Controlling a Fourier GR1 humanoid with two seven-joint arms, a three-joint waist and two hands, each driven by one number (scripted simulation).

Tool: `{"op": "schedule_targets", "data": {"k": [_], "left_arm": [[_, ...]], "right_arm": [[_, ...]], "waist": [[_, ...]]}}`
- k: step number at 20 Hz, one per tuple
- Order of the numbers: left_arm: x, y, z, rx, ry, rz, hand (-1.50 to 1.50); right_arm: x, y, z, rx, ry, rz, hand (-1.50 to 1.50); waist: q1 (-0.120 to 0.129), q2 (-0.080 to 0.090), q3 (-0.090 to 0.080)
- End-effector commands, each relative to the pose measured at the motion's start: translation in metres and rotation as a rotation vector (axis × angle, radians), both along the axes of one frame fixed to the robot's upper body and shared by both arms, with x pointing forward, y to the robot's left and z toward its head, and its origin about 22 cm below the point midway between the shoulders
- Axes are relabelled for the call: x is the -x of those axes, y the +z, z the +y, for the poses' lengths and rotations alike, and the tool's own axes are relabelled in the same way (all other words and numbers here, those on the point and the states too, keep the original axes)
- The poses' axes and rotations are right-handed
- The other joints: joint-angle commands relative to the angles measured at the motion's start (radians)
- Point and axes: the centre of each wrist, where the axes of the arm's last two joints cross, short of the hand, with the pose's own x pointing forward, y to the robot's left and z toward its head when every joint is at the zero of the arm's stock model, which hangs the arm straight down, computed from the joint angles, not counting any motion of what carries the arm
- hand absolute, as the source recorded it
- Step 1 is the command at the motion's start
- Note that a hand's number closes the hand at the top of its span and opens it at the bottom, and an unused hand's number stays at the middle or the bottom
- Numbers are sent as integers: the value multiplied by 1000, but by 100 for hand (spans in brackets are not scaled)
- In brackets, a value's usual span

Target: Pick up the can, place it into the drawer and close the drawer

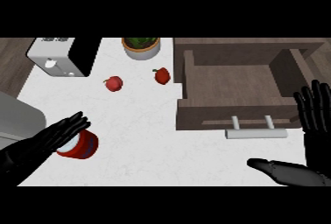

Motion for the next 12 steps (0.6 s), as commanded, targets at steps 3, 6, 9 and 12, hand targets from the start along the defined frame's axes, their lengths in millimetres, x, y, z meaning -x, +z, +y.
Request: {"op": "schedule_targets", "data": {"k": [3,6,9,12], "left_arm": [[-9,18,100,-35,-144,81,-150],[-10,27,151,-39,-142,81,-150],[-20,27,172,-25,-154,102,-150],[-26,35,188,-45,-149,109,-150]], "right_arm": [[18,-8,-22,-12,-82,88,-150],[27,-6,-45,1,-79,81,-150],[35,-20,-49,-2,-66,102,-150],[54,4,-55,5,-41,92,-150]], "waist": [[4,-5,2],[4,-5,2],[3,-5,3],[-8,-6,2]]}}
